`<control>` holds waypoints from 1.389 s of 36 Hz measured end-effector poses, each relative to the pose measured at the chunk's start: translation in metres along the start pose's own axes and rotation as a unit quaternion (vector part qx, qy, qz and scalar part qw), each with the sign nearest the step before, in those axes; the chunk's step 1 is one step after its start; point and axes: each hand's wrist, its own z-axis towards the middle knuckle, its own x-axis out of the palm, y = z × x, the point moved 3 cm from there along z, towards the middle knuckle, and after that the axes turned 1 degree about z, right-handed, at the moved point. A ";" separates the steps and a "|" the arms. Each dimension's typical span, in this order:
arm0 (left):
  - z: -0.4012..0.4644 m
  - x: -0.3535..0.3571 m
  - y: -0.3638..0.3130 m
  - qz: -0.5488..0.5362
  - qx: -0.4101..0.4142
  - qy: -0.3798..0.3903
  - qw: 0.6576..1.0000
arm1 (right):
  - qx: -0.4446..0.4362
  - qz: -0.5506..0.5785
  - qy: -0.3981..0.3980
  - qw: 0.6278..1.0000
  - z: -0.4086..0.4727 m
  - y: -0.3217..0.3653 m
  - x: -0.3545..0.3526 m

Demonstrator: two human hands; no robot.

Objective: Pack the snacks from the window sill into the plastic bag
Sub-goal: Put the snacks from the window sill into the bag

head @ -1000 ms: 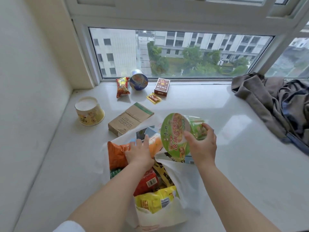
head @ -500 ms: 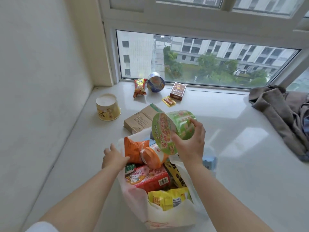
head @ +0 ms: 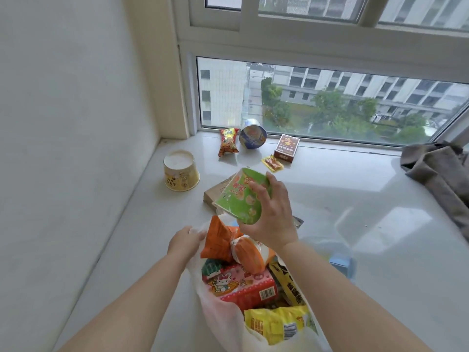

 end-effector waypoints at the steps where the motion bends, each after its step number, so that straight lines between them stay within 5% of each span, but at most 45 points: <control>1: -0.001 0.001 -0.002 -0.014 0.001 0.010 1.000 | -0.020 -0.016 0.022 0.999 0.002 0.001 0.003; 5: 0.003 0.007 0.004 -0.150 -0.087 0.073 0.982 | -0.074 -0.085 0.112 0.987 0.005 -0.002 0.013; 13: 0.000 0.002 -0.003 -0.207 -0.172 0.208 0.940 | -0.112 -0.138 0.209 0.962 0.009 -0.018 0.012; 20: -0.004 -0.017 -0.053 -0.360 -0.044 0.076 0.929 | -0.124 -0.158 0.235 0.951 0.002 -0.032 -0.003; 26: -0.020 -0.020 -0.087 -0.340 0.123 0.121 0.924 | -0.196 -0.162 0.196 0.947 -0.009 -0.032 -0.006; 33: -0.034 -0.014 -0.109 -0.293 0.233 0.132 0.918 | -0.065 -0.125 0.191 0.971 -0.001 -0.034 0.036; 39: -0.024 -0.018 -0.119 -0.320 0.211 0.142 0.913 | 0.073 0.028 0.090 0.993 0.018 -0.048 0.029; 44: -0.023 -0.018 -0.125 -0.383 0.163 0.171 0.893 | 0.231 0.083 0.135 0.960 0.023 -0.062 0.034; 50: -0.034 -0.023 -0.129 -0.360 0.209 0.169 0.893 | 0.118 0.070 0.170 0.976 0.011 -0.022 0.044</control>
